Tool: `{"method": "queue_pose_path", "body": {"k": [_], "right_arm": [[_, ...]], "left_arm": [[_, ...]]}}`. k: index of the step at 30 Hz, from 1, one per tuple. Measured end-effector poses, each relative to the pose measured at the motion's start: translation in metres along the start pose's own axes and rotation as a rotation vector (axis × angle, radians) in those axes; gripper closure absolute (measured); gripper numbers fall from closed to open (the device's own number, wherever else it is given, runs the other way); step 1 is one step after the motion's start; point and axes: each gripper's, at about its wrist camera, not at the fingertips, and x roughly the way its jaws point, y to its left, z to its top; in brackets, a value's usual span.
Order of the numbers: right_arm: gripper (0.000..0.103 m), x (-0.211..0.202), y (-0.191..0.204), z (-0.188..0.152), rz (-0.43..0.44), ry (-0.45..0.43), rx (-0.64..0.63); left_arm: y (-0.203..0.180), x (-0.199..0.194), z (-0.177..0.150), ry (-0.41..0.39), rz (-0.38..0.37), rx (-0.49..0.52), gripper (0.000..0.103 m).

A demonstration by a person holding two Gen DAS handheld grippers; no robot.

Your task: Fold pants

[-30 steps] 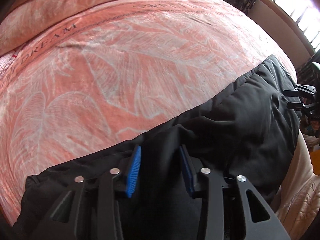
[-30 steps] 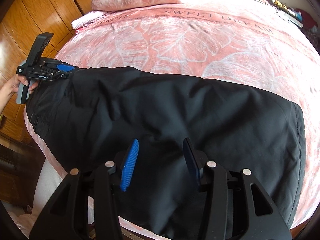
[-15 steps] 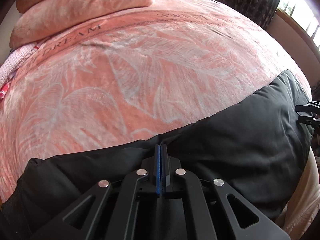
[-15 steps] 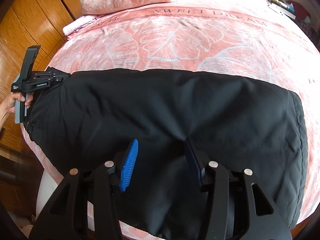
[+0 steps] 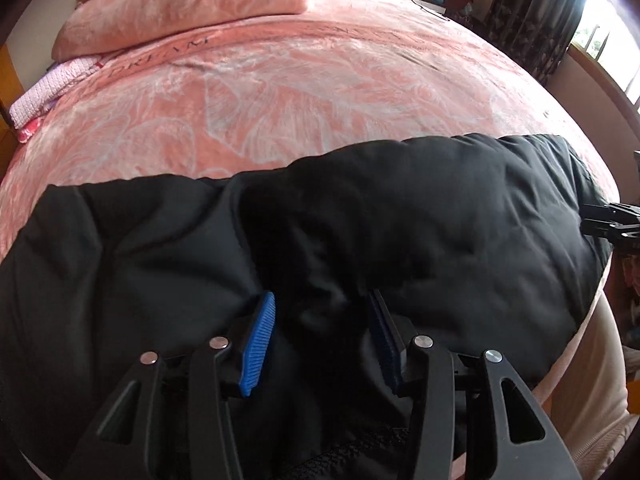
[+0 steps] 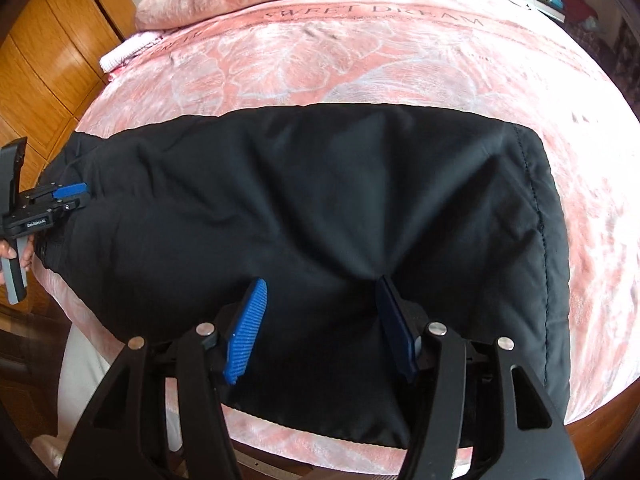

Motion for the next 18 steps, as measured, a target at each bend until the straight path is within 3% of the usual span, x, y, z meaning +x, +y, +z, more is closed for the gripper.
{"method": "queue_pose_path", "body": {"k": [3,5,7,9,13,18], "right_arm": [[0.046,-0.027,-0.014,0.004,0.058,-0.048,0.049],[0.036,-0.048,-0.036,0.006,0.053,-0.074,0.094],[0.031,-0.063,-0.067,0.004,0.047,-0.087,0.163],[0.028,-0.065,-0.097,-0.002,0.065,-0.056,0.227],[0.026,-0.055,-0.135,-0.020,0.052,0.010,0.286],[0.026,-0.036,-0.150,-0.033,0.199,0.064,0.335]], "left_arm": [[0.001,-0.009,0.000,-0.020,0.008,-0.061,0.056],[0.002,-0.025,-0.002,-0.064,-0.010,-0.117,0.054],[-0.002,-0.040,-0.006,-0.101,-0.006,-0.146,0.042],[-0.006,-0.048,-0.012,-0.118,0.006,-0.168,0.031],[-0.014,-0.045,-0.026,-0.098,-0.013,-0.186,0.031],[-0.021,-0.031,-0.037,-0.056,-0.012,-0.227,0.031]]}}
